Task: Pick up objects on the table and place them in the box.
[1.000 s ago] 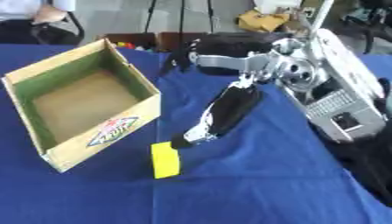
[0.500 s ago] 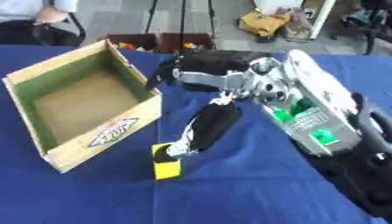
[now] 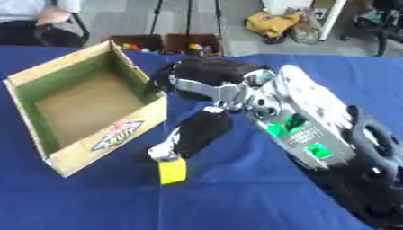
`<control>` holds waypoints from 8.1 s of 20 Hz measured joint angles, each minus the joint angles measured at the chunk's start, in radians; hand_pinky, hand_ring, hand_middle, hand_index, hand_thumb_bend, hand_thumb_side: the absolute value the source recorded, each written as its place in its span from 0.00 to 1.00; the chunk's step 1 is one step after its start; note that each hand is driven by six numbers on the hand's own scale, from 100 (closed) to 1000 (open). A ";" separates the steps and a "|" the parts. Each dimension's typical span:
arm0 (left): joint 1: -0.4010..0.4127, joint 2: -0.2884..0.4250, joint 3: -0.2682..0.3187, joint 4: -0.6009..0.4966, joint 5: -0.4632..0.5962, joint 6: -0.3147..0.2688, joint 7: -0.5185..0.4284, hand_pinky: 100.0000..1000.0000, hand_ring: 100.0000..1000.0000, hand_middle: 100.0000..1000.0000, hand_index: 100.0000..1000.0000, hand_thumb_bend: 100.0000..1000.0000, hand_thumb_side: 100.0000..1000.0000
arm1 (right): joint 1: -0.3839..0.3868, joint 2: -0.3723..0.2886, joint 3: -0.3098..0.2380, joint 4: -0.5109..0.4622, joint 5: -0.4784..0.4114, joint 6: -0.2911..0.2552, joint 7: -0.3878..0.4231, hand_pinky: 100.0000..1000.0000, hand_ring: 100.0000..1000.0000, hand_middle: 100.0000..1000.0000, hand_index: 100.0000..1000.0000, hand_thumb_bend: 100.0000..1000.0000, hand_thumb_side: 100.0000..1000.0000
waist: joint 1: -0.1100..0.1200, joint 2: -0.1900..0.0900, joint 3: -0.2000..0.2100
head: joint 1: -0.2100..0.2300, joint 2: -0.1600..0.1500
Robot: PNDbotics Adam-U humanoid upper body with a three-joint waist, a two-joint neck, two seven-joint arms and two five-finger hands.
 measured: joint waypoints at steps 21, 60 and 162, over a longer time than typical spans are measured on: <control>0.000 -0.004 0.000 0.000 0.002 0.000 0.000 0.70 0.89 0.85 0.92 0.00 0.91 | 0.045 0.022 0.077 0.102 -0.069 -0.004 0.004 0.72 0.83 0.79 0.86 0.42 0.21 | 0.000 0.001 0.009 | -0.006 0.000; 0.000 -0.013 0.000 0.000 0.005 0.005 -0.003 0.69 0.89 0.85 0.92 0.00 0.91 | 0.062 0.107 0.077 0.396 -0.080 -0.028 0.028 0.62 0.70 0.73 0.76 0.30 0.06 | 0.000 0.007 0.025 | -0.017 -0.011; -0.069 -0.032 -0.024 0.000 0.041 -0.003 -0.029 0.69 0.90 0.85 0.92 0.00 0.90 | -0.269 0.548 -0.250 0.981 0.237 -0.002 -0.687 0.78 0.81 0.85 0.88 0.65 0.72 | -0.051 0.047 0.190 | -0.194 -0.075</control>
